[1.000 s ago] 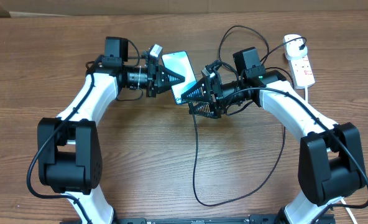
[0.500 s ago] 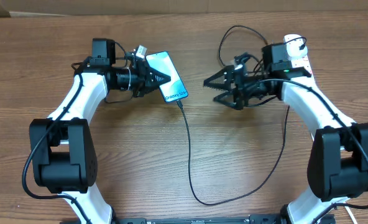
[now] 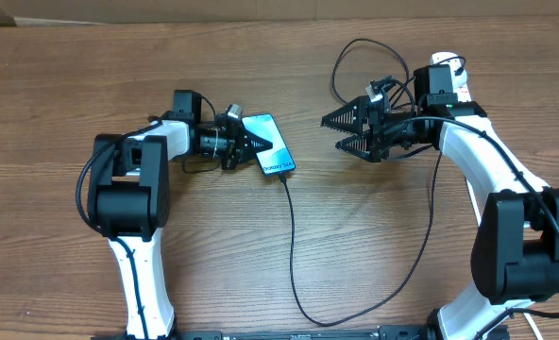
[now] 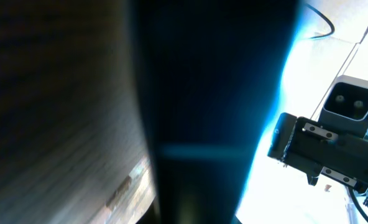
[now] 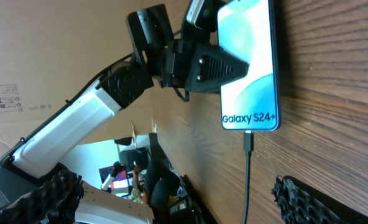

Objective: Plug charger to phone and switch on socket
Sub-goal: 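Open the right gripper and lower the phone onto the table with left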

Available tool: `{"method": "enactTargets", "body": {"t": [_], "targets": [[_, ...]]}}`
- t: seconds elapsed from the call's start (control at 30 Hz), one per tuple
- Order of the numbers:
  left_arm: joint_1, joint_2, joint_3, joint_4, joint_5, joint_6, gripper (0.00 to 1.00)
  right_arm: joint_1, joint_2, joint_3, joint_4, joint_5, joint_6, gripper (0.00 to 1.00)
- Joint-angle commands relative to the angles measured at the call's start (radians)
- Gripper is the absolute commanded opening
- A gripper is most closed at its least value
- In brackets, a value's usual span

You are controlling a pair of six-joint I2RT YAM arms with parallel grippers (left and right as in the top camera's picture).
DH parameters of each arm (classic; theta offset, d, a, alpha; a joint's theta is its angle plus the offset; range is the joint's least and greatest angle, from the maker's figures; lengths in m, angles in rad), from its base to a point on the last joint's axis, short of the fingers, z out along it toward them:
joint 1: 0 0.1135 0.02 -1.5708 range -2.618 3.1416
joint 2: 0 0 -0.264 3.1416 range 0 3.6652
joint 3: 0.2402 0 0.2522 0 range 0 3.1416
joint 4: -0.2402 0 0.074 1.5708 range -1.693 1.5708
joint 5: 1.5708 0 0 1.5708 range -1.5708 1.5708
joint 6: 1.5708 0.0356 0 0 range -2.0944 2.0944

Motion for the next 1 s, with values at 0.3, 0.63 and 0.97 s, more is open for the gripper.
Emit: {"method": "enactTargets", "body": {"t": [0.3,0.63,0.97], "targets": [[-0.007,-0.001,0.011,0.13,-0.249,-0.061,0.1,-0.003,-0.019,0.016,-0.053,0.042,-0.051,1.0],[-0.004,-0.003,0.013,0.103,-0.306,-0.054,0.29,-0.003,-0.019,0.016,-0.056,0.041,-0.051,1.0],[0.003,-0.037,0.199,-0.409,-0.779,0.079,0.45,-0.003,-0.019,0.016,-0.078,0.042,-0.074,1.0]]}}
